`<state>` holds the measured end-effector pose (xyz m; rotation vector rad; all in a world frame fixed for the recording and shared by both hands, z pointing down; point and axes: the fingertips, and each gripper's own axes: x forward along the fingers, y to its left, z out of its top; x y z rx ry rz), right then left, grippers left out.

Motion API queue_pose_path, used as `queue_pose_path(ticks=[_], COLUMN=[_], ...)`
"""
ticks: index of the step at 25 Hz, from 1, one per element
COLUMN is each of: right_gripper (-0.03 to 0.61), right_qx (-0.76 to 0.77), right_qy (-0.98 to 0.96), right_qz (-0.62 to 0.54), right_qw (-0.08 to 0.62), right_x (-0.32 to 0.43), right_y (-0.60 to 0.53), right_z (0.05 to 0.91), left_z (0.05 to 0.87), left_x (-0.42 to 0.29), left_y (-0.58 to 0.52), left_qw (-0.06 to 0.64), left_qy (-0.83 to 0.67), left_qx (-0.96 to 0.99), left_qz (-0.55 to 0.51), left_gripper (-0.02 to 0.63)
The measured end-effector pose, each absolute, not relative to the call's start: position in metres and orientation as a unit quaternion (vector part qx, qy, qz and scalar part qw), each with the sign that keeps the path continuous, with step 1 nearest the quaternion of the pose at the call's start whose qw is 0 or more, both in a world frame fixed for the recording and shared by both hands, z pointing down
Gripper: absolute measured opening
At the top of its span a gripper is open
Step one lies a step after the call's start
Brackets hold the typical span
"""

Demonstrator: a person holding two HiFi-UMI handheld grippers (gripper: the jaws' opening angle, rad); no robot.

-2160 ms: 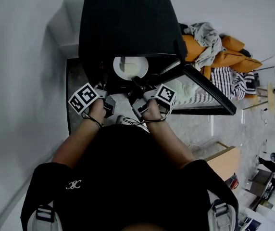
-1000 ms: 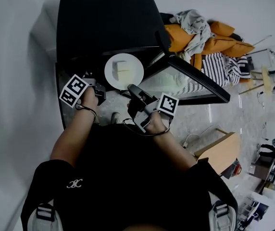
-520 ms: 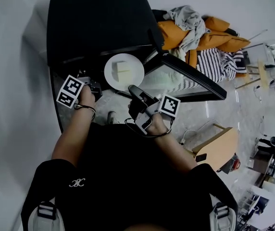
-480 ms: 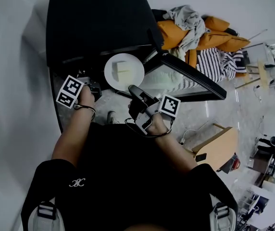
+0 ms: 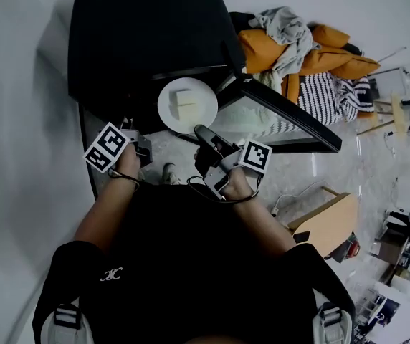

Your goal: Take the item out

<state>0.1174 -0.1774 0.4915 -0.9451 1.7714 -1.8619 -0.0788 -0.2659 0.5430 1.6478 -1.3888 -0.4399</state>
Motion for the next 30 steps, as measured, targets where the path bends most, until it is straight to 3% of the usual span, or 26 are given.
queue_pose_path(ticks=[3,4,12,19,30], right_gripper=[0.021,0.021,0.021,0.021,0.021], right_qx=[-0.334,-0.332,-0.311,-0.289,-0.295], right_qy=[0.641,0.642,0.647,0.658,0.655], right_qz=[-0.662,-0.661,-0.669,-0.666,-0.664], right_qw=[0.200,0.199,0.193,0.201,0.209], right_x=[0.117,0.117,0.113,0.113,0.120], right_y=[-0.179,-0.179,-0.177,-0.177,-0.175], right_z=[0.487,0.487,0.492,0.498,0.511], left_z=[0.541,0.539,0.513,0.512,0.517], left_x=[-0.068,-0.066,-0.061,-0.052,-0.038], left_y=[-0.234,-0.225,-0.208,-0.223,-0.233], left_qw=[0.425,0.411,0.265,0.183,0.153], left_qy=[-0.541,-0.531,-0.480,-0.462,-0.447], left_qx=[0.720,0.737,0.836,0.865,0.877], left_qz=[-0.093,-0.074,0.017,0.069,0.081], left_gripper=[0.055,0.008,0.008,0.008,0.008])
